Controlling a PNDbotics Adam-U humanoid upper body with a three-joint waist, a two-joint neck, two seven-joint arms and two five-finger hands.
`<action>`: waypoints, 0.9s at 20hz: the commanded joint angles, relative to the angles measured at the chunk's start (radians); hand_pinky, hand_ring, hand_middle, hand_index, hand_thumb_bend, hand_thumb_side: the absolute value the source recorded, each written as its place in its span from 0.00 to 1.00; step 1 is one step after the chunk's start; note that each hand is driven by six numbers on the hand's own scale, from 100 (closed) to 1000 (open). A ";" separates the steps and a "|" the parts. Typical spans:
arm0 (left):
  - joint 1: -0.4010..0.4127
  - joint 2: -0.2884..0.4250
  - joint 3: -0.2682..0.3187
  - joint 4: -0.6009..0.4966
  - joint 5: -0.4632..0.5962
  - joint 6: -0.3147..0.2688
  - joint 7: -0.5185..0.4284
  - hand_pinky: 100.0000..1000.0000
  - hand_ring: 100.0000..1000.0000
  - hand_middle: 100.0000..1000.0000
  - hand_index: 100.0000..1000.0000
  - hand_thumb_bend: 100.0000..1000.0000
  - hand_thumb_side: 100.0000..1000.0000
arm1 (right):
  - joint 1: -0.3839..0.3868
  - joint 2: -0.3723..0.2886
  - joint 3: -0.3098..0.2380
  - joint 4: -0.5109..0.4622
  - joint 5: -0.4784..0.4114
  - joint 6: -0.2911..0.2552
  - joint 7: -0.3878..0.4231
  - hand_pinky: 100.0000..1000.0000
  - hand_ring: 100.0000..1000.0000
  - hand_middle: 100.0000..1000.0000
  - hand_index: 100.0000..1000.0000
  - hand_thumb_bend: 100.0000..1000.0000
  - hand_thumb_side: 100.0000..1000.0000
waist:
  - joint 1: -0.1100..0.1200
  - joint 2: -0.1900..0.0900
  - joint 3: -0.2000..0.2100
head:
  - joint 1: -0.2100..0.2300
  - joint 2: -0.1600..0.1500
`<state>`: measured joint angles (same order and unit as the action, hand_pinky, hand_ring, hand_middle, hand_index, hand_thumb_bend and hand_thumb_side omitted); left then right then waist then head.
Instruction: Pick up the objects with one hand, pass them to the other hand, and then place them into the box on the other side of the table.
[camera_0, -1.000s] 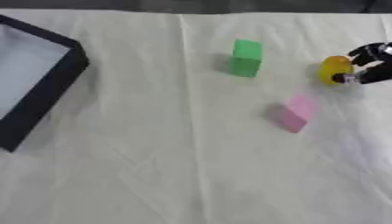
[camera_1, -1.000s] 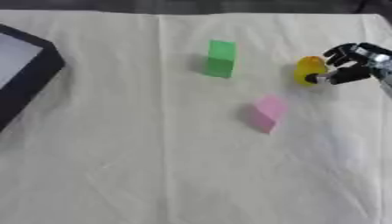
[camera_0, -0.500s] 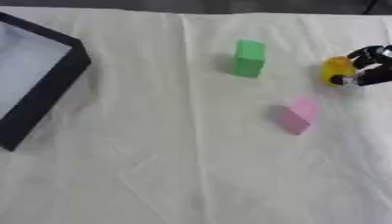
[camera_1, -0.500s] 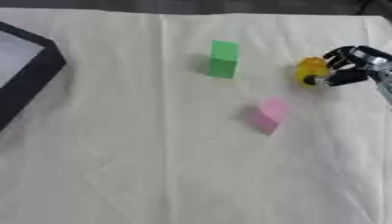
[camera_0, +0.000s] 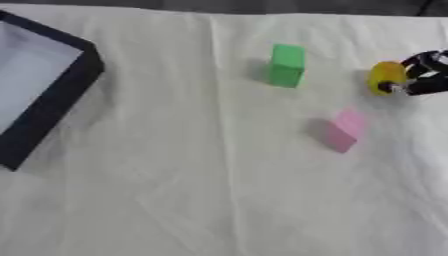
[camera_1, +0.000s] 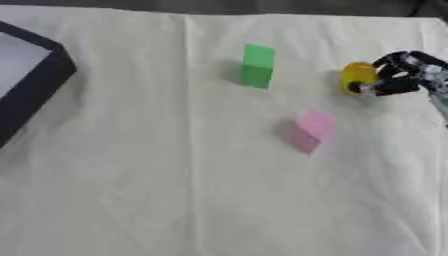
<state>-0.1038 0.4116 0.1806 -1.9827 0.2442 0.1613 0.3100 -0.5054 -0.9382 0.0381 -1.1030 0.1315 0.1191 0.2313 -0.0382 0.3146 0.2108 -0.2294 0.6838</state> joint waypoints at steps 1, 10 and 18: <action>-0.006 0.015 0.003 -0.017 -0.008 0.002 -0.002 0.83 0.58 0.64 0.78 0.00 0.78 | 0.001 -0.022 0.002 -0.010 -0.010 0.003 0.006 0.68 0.73 0.42 0.62 0.40 0.18 | 0.004 -0.014 -0.002 | 0.005 0.000; 0.000 0.013 0.005 -0.017 -0.007 0.004 0.000 0.84 0.58 0.64 0.78 0.00 0.78 | 0.017 -0.019 0.004 -0.033 -0.057 -0.002 0.046 0.63 0.72 0.34 0.55 0.33 0.00 | 0.003 -0.019 -0.006 | 0.013 0.005; 0.003 0.015 0.005 -0.017 -0.006 0.006 0.000 0.84 0.58 0.64 0.78 0.00 0.78 | 0.043 -0.024 -0.005 -0.069 -0.126 0.005 -0.009 0.56 0.70 0.28 0.49 0.33 0.00 | 0.001 -0.026 -0.015 | 0.024 0.010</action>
<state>-0.0984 0.4114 0.1807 -1.9827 0.2442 0.1673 0.3094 -0.4624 -0.9383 0.0374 -1.1597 0.0190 0.1212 0.2306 -0.0384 0.3108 0.1974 -0.2090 0.6927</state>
